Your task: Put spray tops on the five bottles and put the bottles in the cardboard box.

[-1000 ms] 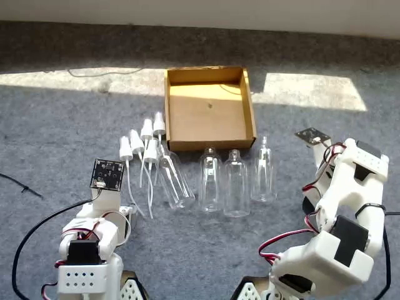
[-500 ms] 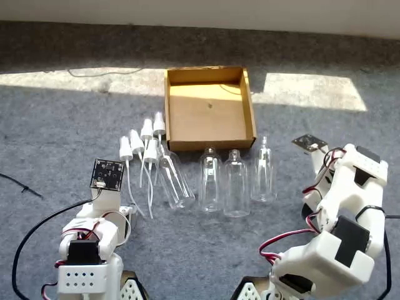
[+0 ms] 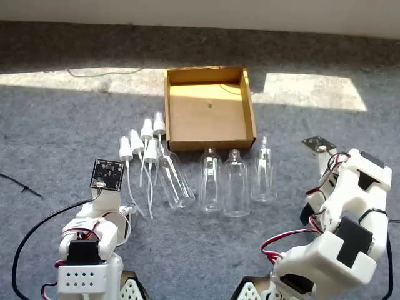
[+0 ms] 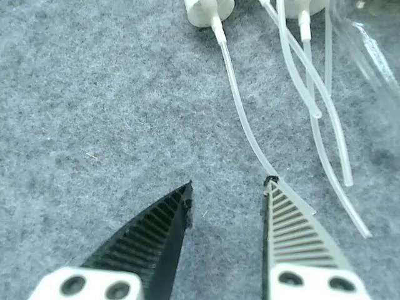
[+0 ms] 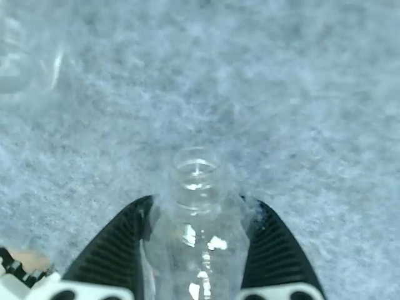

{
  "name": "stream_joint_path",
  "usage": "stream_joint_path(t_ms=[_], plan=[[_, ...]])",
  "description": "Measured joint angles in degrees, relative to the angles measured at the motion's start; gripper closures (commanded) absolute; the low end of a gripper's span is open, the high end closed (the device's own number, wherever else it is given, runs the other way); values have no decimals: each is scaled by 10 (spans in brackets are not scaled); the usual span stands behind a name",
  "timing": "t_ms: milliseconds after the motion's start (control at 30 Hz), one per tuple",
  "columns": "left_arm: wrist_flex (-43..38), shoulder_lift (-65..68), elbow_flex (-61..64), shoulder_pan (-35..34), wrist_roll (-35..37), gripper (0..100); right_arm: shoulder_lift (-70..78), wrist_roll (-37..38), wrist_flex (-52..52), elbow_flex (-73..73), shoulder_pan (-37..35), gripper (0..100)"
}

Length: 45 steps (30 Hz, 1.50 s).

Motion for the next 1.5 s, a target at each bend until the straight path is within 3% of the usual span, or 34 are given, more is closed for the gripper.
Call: stream_joint_path(t_ms=[200, 500, 700, 867, 933, 1133, 1300, 1500], plan=[[0, 0, 0, 0, 0, 819, -83, -105, 1, -74, -4, 993], [0, 0, 0, 0, 0, 819, -307, -227, 4, -77, -97, 993], [4, 0, 0, 47, 0, 820, -389, -289, 4, -1, -171, 993], [32, -4, 0, 57, -2, 818, -456, -362, -55, 74, -226, 993], [19, -5, 0, 56, -31, 821, -484, -378, -68, 105, -258, 993], [-26, -5, -23, -66, -252, 822, -520, -410, -76, 158, -302, 994], [13, -5, -146, -145, -278, 822, -522, -424, -77, 163, -304, 994], [69, 78, -327, -149, -272, 821, -526, -424, -47, 163, -317, 994]])
